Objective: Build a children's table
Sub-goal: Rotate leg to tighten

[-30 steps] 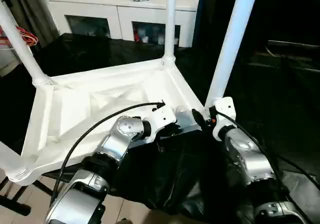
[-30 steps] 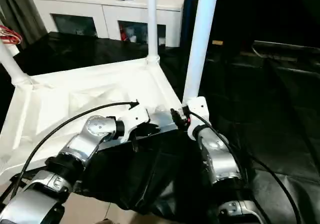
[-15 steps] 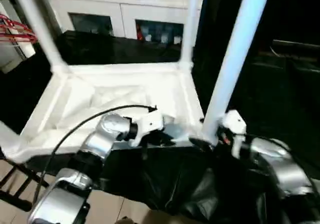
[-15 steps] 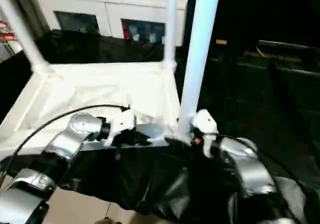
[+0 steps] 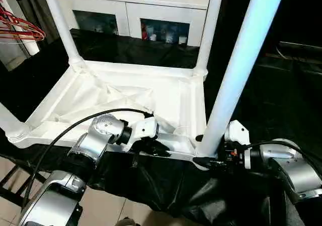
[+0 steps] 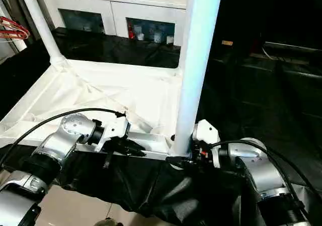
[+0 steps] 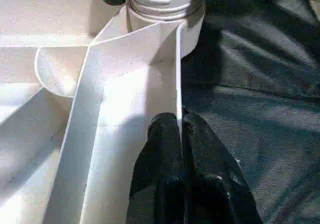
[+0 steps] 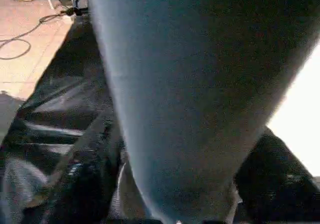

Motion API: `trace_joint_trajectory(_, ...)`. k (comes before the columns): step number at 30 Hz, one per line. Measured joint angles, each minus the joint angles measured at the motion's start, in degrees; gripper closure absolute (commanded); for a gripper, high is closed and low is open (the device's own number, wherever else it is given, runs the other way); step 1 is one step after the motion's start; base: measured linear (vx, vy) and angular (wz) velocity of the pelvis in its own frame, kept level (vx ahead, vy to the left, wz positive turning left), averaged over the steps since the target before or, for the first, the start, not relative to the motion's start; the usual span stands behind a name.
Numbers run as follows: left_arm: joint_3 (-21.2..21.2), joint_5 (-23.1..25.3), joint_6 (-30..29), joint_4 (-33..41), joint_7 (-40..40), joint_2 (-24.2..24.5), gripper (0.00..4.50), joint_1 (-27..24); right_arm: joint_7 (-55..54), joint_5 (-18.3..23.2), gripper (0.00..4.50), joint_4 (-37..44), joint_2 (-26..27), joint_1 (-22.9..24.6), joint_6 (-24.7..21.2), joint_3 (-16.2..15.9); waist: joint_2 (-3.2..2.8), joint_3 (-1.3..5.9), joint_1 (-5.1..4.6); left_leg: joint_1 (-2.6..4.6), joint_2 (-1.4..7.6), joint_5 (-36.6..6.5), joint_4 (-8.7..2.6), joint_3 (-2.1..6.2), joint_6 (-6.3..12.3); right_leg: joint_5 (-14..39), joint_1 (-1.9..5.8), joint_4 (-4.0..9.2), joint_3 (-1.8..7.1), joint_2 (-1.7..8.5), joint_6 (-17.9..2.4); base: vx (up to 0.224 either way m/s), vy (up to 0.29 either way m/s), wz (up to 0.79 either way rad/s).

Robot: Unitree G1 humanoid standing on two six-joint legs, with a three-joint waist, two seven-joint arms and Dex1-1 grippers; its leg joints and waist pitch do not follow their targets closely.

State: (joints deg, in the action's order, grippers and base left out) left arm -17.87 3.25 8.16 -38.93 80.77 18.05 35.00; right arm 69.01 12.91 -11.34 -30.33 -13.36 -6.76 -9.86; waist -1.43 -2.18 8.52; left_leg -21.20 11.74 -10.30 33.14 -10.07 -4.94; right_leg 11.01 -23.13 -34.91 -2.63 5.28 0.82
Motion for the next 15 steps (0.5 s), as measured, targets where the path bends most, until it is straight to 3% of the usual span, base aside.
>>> trace_joint_trajectory(2, 0.0, -0.21, 0.29, 0.27, 0.36, 0.05, 4.5, -0.33, 0.36, 0.31, 1.75, 0.2, -0.13, 0.05, -0.23, -0.34, 0.0, 0.0, -0.01, 0.0, 0.01, 0.0, 0.0, 0.0, 0.0, 0.0, 0.0, -0.01, -0.01, 0.0, 0.0, 0.0, 0.0, 0.0)
trace_joint_trajectory(8, 0.01, -0.64, 0.15, 0.42, 0.74, 0.14, 4.5, -0.51, -0.08, 0.46, 1.99, 1.14, 0.76, 0.75, -0.89, -0.35, 0.0, 0.0, 0.06, 0.01, 0.02, 0.0, 0.01, 0.0, 0.0, 0.0, 0.0, -0.02, -0.02, 0.0, 0.0, 0.0, 0.0, 0.0)
trace_joint_trajectory(15, 1.32, 1.28, -1.95, -0.82, -9.19, -2.4, 4.5, -0.11, -14.27, -1.28, 2.0, -3.71, 7.44, -0.16, -0.93, 4.22, 0.0, 0.0, -0.98, 0.16, 0.01, 0.0, -0.02, 0.0, -0.02, -0.13, 0.04, -0.08, 0.0, 0.0, -0.16, 0.0, 0.0, 0.0)
